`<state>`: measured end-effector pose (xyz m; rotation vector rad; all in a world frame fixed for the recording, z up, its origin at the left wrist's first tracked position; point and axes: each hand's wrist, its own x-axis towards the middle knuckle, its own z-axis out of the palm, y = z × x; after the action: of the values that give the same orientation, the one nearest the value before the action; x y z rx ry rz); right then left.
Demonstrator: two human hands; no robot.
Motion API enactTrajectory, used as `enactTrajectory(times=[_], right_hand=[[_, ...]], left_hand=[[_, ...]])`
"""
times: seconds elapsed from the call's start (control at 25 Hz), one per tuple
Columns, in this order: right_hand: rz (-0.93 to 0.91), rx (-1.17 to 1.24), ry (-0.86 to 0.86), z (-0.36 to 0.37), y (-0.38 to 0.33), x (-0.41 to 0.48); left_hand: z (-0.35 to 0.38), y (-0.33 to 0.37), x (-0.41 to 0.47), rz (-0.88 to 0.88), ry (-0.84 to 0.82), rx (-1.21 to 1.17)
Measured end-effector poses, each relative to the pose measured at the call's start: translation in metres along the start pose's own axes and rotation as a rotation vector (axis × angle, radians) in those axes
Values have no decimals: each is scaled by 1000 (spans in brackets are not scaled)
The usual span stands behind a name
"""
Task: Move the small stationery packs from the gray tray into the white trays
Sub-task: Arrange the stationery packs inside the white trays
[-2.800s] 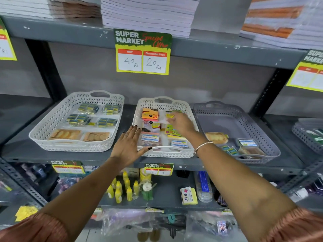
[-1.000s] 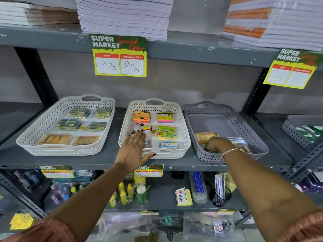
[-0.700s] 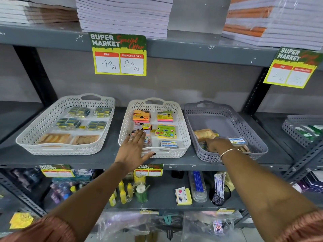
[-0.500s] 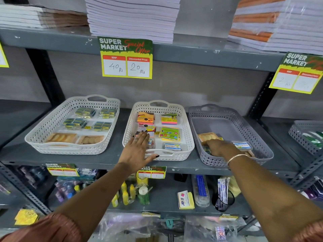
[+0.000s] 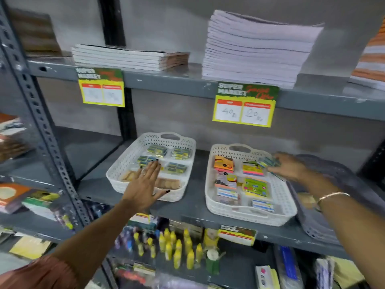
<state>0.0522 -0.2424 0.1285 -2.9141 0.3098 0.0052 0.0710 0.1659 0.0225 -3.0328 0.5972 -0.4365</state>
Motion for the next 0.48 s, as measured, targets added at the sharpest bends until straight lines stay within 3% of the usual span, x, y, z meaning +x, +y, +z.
enactTrajectory(times=[0.12,0.24,0.48], right_hand=[[-183,83,22,23,-115,18],[-250,170,-44,65,-212,43],[-273,28,-196,148,-273,89]], left_hand=[[3,-60,-14,-36,-70,33],[11,-91,-15,-4,-107,40],[20,-97,-16,28,-89,-2]])
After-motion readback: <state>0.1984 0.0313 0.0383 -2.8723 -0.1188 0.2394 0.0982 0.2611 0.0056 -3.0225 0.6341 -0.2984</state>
